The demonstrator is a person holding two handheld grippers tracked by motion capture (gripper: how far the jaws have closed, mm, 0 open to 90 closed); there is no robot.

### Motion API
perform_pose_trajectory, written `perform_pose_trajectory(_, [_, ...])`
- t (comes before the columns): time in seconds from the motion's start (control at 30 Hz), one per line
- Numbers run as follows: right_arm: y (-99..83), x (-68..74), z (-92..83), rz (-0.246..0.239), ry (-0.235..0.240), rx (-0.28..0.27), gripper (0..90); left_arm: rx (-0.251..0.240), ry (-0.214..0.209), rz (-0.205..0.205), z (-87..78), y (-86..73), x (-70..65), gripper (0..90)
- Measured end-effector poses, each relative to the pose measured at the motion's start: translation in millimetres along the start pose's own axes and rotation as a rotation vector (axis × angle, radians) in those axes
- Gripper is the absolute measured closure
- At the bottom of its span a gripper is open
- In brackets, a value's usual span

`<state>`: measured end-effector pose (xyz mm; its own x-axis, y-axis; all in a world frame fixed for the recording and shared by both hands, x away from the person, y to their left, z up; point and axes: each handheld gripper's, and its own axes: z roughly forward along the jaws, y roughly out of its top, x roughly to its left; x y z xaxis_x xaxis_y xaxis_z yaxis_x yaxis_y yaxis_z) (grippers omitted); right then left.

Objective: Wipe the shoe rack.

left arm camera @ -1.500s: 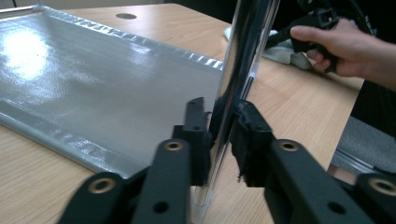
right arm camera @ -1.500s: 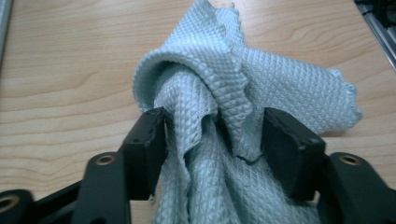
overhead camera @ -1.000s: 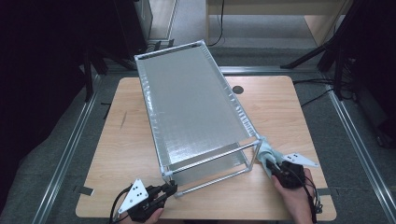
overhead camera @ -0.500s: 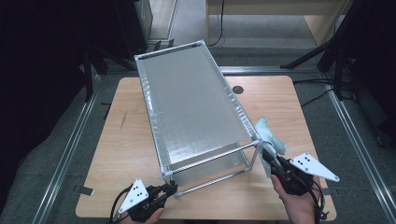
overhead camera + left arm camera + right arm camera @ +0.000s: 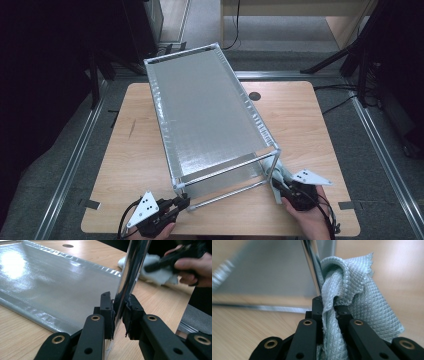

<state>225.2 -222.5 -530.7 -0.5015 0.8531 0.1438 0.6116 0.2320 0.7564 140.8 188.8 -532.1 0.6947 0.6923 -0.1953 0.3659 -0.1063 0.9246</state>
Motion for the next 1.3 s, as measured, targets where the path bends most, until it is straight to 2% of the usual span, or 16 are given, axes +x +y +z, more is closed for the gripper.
perform_pose_trajectory(0.07, [-1.8,2.6,4.4,-0.005,-0.02,0.016,82.0,0.0,0.0,-0.001,0.0,0.0,0.0,78.9])
perform_pose_trajectory(0.17, [5.3,8.2,-2.5,-0.009,-0.031,-0.039,81.9,0.001,-0.001,-0.003,0.1,-0.1,0.1,78.9])
perform_pose_trajectory(0.27, [16.7,15.6,-22.0,0.008,-0.037,-0.159,81.9,-0.001,-0.002,-0.007,0.8,-0.1,0.3,78.8])
perform_pose_trajectory(0.37, [28.1,26.6,-39.7,-0.023,-0.052,-0.244,81.2,0.0,-0.001,-0.006,0.9,-0.2,0.4,78.8])
perform_pose_trajectory(0.47, [34.5,36.0,-55.3,-0.036,-0.044,-0.336,80.8,0.0,-0.002,-0.006,1.1,-0.3,0.4,78.8])
perform_pose_trajectory(0.57, [36.2,40.6,-62.1,-0.042,-0.026,-0.387,80.5,0.001,-0.001,-0.005,1.1,-0.4,0.5,78.8])
perform_pose_trajectory(0.67, [33.5,39.1,-54.8,-0.061,0.011,-0.341,79.8,0.002,-0.001,-0.006,1.2,-0.4,0.3,78.8])
perform_pose_trajectory(0.73, [26.8,35.6,-41.0,-0.059,0.026,-0.255,79.8,0.002,-0.001,-0.006,1.2,-0.4,0.5,78.8])
perform_pose_trajectory(0.83, [16.9,32.4,-23.2,-0.073,0.032,-0.166,80.1,0.003,-0.001,-0.005,1.2,-0.4,0.5,78.8])
perform_pose_trajectory(0.93, [12.9,34.7,-13.9,-0.074,0.049,-0.125,80.4,0.003,-0.003,-0.006,1.3,-0.5,0.6,78.8])
perform_pose_trajectory(1.03, [11.1,39.9,-7.7,-0.1,0.066,-0.09,80.6,0.004,-0.002,-0.005,1.4,-0.6,0.7,78.8])
perform_pose_trajectory(1.1, [7.7,46.7,0.9,-0.135,0.111,-0.042,80.7,0.004,-0.003,-0.005,1.5,-0.6,0.5,78.8])
perform_pose_trajectory(1.17, [4.2,54.5,9.9,-0.173,0.103,-0.004,80.6,0.006,-0.003,-0.004,1.4,-0.6,0.6,78.8])
perform_pose_trajectory(1.2, [2.2,59.6,16.9,-0.186,0.076,0.023,80.4,0.006,-0.003,-0.004,1.4,-0.6,0.6,78.8])
perform_pose_trajectory(1.27, [1.6,61.2,21.2,-0.177,0.033,0.028,80.4,0.007,-0.002,-0.005,1.4,-0.6,0.4,78.8])
perform_pose_trajectory(1.3, [2.3,60.2,22.0,-0.155,-0.004,0.018,80.4,0.007,-0.003,-0.004,1.5,-0.7,0.4,78.8])
